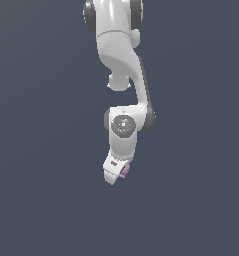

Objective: Pick up the object and move it to a goal position.

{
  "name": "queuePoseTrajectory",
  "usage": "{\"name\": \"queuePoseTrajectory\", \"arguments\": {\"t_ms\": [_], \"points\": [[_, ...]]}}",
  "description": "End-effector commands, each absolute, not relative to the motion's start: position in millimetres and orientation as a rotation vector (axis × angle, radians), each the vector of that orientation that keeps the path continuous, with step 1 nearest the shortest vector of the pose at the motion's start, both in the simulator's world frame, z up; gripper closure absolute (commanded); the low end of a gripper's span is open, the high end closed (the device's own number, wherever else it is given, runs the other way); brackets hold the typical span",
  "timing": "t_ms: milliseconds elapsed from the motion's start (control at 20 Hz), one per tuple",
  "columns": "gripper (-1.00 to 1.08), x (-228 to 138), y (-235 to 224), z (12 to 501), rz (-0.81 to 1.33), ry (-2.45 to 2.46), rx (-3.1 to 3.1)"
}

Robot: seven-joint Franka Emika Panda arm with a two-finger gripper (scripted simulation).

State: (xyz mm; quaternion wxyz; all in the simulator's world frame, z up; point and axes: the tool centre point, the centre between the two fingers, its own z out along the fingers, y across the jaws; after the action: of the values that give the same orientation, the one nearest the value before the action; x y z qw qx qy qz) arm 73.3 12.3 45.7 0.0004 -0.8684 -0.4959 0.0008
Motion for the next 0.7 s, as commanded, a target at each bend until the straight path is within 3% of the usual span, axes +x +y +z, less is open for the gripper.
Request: {"name": "queuePoseTrajectory", "arguments": {"t_ms": [0, 150, 200, 650], "points": [[-0.92, 74.1, 12.1, 40.7, 0.000, -1.558, -2.728], [-0.92, 75.1, 12.3, 41.2, 0.000, -1.558, -2.728], [1.08, 75.1, 12.3, 41.2, 0.000, -1.558, -2.728], [1.08, 75.1, 12.3, 41.2, 0.000, -1.558, -2.728]]}}
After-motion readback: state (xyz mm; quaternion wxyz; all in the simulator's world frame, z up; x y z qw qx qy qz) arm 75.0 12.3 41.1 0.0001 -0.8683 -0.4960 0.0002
